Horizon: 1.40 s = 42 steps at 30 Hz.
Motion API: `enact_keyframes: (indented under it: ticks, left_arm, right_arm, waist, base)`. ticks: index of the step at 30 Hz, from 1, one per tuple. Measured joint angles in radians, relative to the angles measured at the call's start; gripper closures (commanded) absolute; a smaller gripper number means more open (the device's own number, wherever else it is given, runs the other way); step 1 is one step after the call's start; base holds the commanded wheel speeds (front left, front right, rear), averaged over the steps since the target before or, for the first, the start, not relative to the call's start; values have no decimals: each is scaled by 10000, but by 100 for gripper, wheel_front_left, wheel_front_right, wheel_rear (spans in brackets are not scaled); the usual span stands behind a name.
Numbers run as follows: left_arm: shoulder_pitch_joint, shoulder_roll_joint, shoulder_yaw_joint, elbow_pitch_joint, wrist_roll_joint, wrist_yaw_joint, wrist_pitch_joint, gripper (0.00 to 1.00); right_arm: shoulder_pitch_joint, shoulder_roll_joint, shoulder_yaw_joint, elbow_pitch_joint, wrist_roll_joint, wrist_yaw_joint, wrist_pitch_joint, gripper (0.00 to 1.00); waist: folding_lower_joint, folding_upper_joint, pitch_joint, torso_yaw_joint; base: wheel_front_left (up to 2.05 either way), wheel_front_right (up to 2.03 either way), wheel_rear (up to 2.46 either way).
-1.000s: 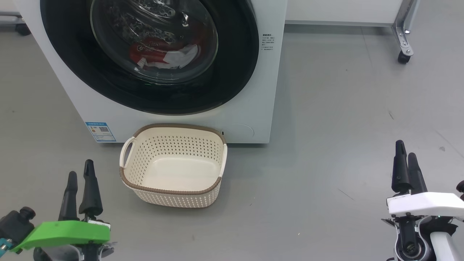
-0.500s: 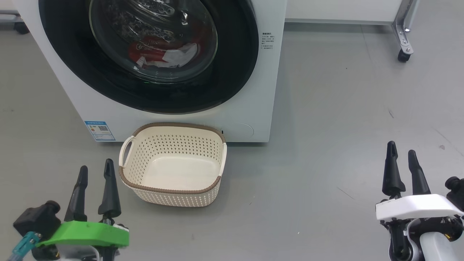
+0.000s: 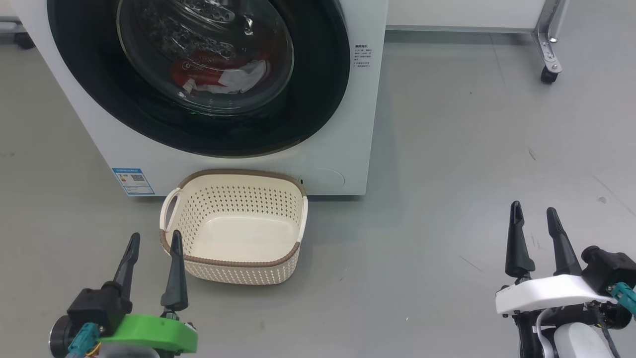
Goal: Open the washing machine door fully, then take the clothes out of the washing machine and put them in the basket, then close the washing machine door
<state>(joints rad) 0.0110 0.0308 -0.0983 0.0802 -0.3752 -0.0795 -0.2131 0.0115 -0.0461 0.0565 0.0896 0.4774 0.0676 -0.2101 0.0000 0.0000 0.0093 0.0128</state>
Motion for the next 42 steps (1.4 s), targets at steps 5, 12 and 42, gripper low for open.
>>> enact_keyframes:
  ticks: [5, 12, 42]
  left_arm:
    - [85, 29, -102, 140, 600, 278, -155, 0]
    - [198, 38, -318, 433, 1264, 646, -364, 0]
    - [197, 59, -625, 880, 1131, 1053, -389, 0]
  right_arm:
    - [12, -242, 293, 163, -1104, -123, -157, 0]
    - [63, -295, 585, 495, -2249, -431, -374, 0]
    - [105, -150, 602, 1170, -2240, -617, -378, 0]
  waist:
    - [0, 0, -6, -20]
    - [0, 0, -18, -15]
    - [0, 0, -20, -18]
  base:
    - [0, 0, 0]
    - [0, 0, 0]
    - [0, 0, 0]
